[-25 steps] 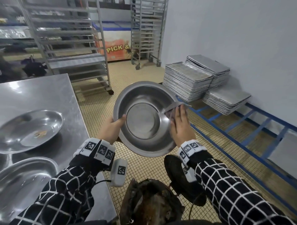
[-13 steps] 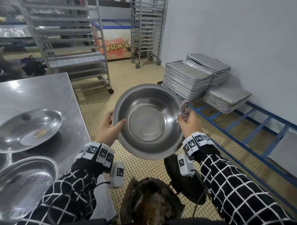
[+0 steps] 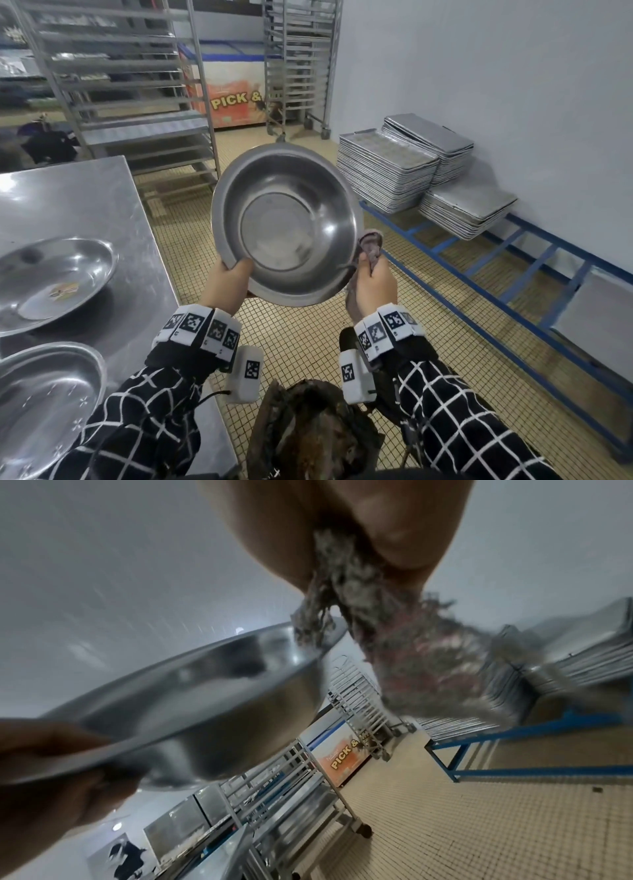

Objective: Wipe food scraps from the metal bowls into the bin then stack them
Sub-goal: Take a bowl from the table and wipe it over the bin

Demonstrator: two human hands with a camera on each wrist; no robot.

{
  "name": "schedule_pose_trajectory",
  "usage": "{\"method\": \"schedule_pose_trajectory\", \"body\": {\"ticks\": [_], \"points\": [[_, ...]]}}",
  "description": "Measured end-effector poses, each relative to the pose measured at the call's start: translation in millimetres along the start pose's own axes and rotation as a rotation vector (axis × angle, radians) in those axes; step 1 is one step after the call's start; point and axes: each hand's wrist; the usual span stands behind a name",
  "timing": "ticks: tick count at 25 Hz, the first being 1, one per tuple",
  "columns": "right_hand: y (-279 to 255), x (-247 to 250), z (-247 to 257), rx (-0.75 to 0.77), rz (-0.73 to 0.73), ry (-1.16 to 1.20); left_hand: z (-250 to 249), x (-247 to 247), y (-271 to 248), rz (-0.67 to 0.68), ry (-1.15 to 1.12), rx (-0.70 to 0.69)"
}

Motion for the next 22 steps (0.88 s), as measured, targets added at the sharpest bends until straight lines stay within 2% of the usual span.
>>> {"method": "schedule_pose_trajectory", "body": {"ticks": [2,3,5,7,9,11,13,15,19,22], "points": [[-8,-2,-1,0.094,-0.023,-0.011,-4,3,-4,-0.013,0.065,-0.048],[-11,-6,-1,0.158,0.018,-0.052,-6,4,-6,-0.004,0.083,-0.068],[-14,-15,-5,0.293,0.259,-0.268,-6,4,-7,0.039,0.112,-0.082],[-13,-27,-18,0.497,0.570,-0.680,-8,5,-6,0.088,0.155,-0.071],[-8,-33,-33,0.634,0.715,-1.007,-7,9,-2,0.125,0.198,-0.060],[4,-29,-42,0.662,0.702,-1.248,-5,13,-1,0.157,0.213,-0.060],[19,-18,-44,0.624,0.599,-1.486,1,16,-2,0.168,0.222,-0.036],[35,-8,-42,0.551,0.496,-1.583,4,16,-5,0.178,0.199,0.029],[56,2,-32,0.530,0.336,-1.455,3,14,-5,0.163,0.082,0.166],[67,9,-20,0.564,0.252,-1.224,3,15,-3,0.176,0.009,0.229]]}}
Point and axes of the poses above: each hand's wrist, its own y-axis towards the middle knuckle, its own x-axis out of the back of the hand, z = x × y
